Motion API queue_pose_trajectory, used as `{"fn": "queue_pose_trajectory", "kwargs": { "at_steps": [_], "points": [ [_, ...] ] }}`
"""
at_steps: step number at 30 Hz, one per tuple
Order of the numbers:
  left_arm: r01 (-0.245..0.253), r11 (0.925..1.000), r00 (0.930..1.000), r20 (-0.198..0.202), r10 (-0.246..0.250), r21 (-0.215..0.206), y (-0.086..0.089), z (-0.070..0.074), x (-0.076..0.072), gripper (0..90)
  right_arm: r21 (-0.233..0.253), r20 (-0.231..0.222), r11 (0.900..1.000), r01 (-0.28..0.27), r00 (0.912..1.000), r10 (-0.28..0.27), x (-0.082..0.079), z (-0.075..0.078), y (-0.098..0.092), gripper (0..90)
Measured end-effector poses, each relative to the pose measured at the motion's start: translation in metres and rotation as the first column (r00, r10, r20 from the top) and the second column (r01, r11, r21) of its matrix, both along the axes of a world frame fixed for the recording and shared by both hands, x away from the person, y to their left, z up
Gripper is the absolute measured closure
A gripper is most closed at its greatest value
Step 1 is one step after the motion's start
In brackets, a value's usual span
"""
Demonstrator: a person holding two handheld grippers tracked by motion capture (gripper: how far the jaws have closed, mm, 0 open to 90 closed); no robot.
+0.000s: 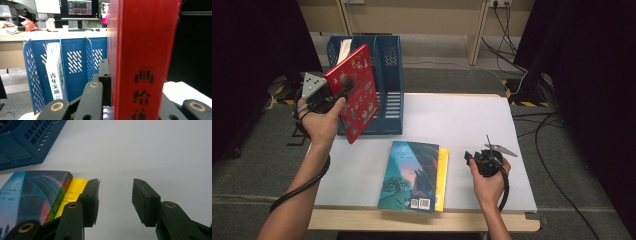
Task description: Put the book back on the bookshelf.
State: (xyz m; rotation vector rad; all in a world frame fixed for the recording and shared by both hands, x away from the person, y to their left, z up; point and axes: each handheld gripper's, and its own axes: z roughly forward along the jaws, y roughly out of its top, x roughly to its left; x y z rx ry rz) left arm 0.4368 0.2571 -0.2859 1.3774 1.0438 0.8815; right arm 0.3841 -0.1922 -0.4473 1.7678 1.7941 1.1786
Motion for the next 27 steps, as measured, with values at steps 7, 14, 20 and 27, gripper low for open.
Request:
{"fn": "queue_pose_trajectory", "kwargs": {
  "at_steps": [7,14,20,27],
  "points": [
    [-0.01,0.9999,0.9999,0.002,0.01,-0.001,0.0,0.002,0.005,79.4,-0.001,0.004,1.0,0.001,1.0,-0.001,0.0,0.0,0.0,57.2],
    [-0.019,0.9998,0.9998,0.006,0.019,0.001,0.0,0.005,0.009,79.4,-0.005,0.003,1.0,0.0,1.0,0.0,0.0,0.0,0.0,57.2],
    [-0.027,0.9996,0.9996,0.004,0.027,0.001,0.0,0.006,0.013,79.4,0.001,0.005,1.0,0.005,1.0,-0.005,-0.001,0.0,0.0,57.2],
    [-0.037,0.9993,0.9993,0.002,0.037,0.004,0.001,0.005,0.019,79.5,0.001,0.004,1.0,0.007,1.0,-0.007,-0.001,0.0,0.0,57.2]
  ]
}}
